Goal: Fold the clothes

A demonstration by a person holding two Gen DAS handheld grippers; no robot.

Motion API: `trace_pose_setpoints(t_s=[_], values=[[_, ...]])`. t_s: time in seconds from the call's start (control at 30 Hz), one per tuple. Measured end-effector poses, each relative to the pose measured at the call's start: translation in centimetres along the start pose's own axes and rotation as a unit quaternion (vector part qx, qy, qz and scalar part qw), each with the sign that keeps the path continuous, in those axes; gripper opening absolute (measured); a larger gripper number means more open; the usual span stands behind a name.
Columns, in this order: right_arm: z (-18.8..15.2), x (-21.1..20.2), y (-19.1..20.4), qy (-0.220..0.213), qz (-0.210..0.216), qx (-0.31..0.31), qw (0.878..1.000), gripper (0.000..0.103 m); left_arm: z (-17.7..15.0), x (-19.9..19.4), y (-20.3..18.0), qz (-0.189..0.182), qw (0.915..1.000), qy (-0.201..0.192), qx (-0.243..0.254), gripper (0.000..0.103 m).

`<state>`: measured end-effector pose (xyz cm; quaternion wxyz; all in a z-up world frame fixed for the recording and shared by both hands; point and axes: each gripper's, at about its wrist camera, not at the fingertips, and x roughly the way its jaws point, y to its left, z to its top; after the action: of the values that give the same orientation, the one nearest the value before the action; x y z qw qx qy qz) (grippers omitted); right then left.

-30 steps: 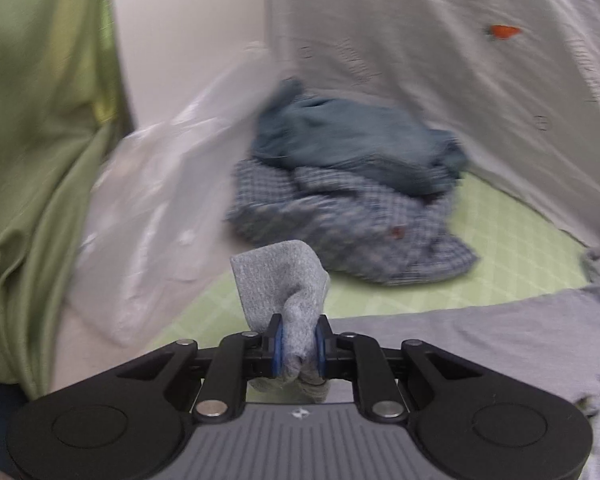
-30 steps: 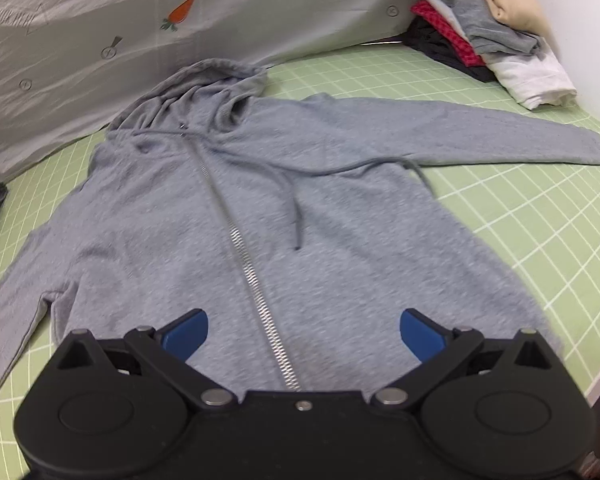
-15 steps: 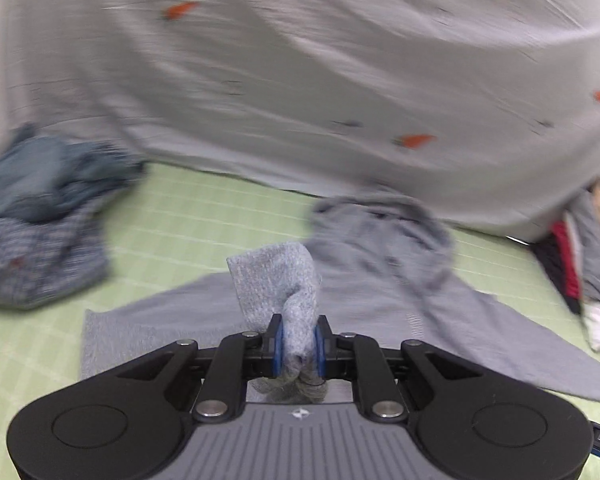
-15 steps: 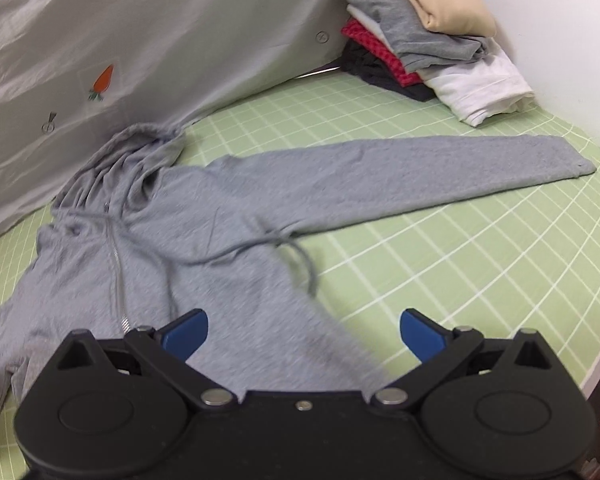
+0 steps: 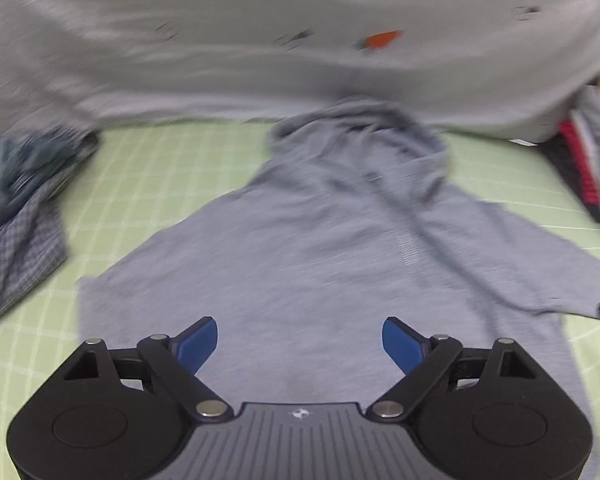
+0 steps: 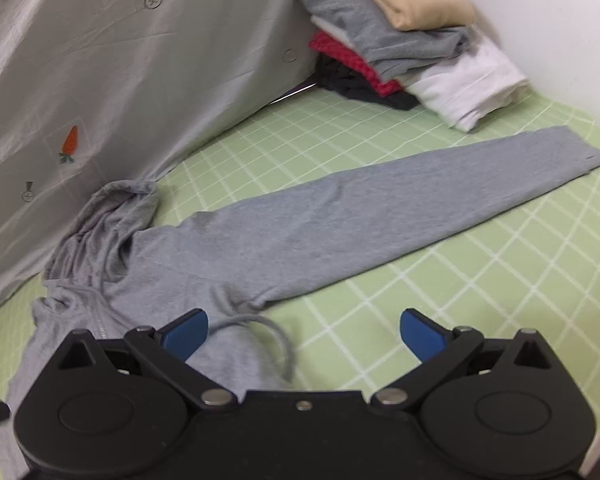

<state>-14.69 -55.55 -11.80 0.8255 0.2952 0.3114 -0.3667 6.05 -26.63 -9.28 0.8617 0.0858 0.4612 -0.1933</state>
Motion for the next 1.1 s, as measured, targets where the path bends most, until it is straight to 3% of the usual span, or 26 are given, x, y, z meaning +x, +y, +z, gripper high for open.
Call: trace_pose_setpoints(t_s=[0.1,0.33,0.43,0.5,0.67,0.83,1.1], values=[[0.0,1.2,3.3,0.01,0.004,-0.039,0.999,0.103,-0.4,1.7,3.5,0.038,0.998,0.034,-0.036,0.09],[-1.1,4.2,11.0,0.059,0.029,-0.131,0.989,0.102,-1.5,4.7,8.2,0.062,0.9918,0.09,-0.067,0.09],[-2.1,4.7,12.9,0.071,0.045,-0.152,0.985,0.095,-1.8,4.9,8.5,0.057,0.9912,0.093,-0.074,0.091],[-2.8,5.0,14.2,0.078,0.055,-0.166,0.981,0.084,-2.1,5.1,8.4,0.057,0.9911,0.096,-0.074,0.092],[-4.3,5.6,15.6,0.106,0.073,-0.208,0.97,0.06,-2.6,5.9,7.9,0.057,0.9901,0.107,-0.069,0.094],[-4.5,6.5,15.0,0.126,0.079,-0.193,0.97,0.061,-2.6,6.1,7.4,0.063,0.9899,0.112,-0.06,0.099],[-4.2,6.1,15.3,0.113,0.089,-0.215,0.966,0.061,-2.7,6.3,7.1,0.067,0.9895,0.111,-0.064,0.103]])
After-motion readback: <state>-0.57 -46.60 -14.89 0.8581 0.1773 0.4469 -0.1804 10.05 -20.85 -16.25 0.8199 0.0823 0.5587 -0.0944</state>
